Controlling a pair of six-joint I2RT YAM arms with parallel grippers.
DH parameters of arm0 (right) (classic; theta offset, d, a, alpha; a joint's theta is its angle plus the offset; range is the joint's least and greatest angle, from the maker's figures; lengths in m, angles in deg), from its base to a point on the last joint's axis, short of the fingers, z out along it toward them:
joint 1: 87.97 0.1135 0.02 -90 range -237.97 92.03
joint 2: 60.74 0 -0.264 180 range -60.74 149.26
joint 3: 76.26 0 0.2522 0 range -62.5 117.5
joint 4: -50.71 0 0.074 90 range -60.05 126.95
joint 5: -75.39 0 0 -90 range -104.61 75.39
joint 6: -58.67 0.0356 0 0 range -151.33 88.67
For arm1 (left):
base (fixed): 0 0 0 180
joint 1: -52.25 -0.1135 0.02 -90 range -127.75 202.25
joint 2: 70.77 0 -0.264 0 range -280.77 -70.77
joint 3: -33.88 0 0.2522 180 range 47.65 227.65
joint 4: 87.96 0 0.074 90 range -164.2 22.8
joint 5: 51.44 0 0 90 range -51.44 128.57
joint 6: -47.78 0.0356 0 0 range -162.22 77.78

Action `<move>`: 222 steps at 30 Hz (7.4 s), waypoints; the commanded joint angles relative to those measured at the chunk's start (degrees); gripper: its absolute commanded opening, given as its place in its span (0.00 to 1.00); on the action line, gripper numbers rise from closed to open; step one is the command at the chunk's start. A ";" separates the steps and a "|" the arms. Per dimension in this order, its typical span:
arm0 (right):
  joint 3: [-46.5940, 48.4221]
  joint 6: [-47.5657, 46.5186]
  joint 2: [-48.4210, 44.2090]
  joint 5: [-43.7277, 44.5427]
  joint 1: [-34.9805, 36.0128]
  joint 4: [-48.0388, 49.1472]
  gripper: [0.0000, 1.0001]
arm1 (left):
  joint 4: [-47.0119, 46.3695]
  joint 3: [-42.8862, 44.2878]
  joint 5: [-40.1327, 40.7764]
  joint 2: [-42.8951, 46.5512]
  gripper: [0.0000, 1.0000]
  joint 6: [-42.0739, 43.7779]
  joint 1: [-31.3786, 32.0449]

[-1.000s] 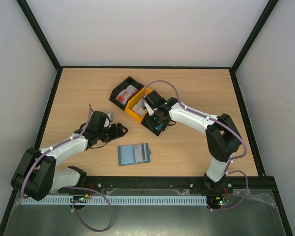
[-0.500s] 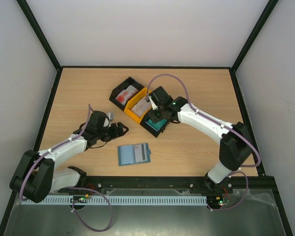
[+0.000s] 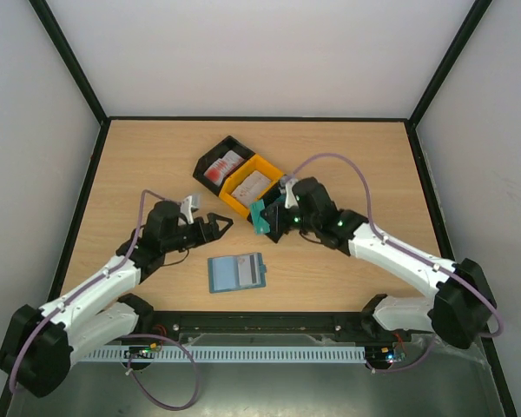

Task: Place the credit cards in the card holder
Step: Insert the credit card into the card holder, then adjust the storage box at the center of the board.

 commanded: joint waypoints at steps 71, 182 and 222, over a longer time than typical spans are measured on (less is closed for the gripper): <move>-32.60 44.52 25.01 13.69 22.45 66.77 0.02 | 17.58 -12.26 22.21 1.56 0.28 -17.29 23.47; -6.25 7.20 -2.28 20.09 -11.34 -4.51 0.56 | 17.96 40.29 16.87 -45.14 0.71 22.47 -13.20; -19.78 12.60 -8.43 11.70 -11.34 -0.23 0.55 | 16.29 31.72 21.69 -32.95 0.59 22.45 8.61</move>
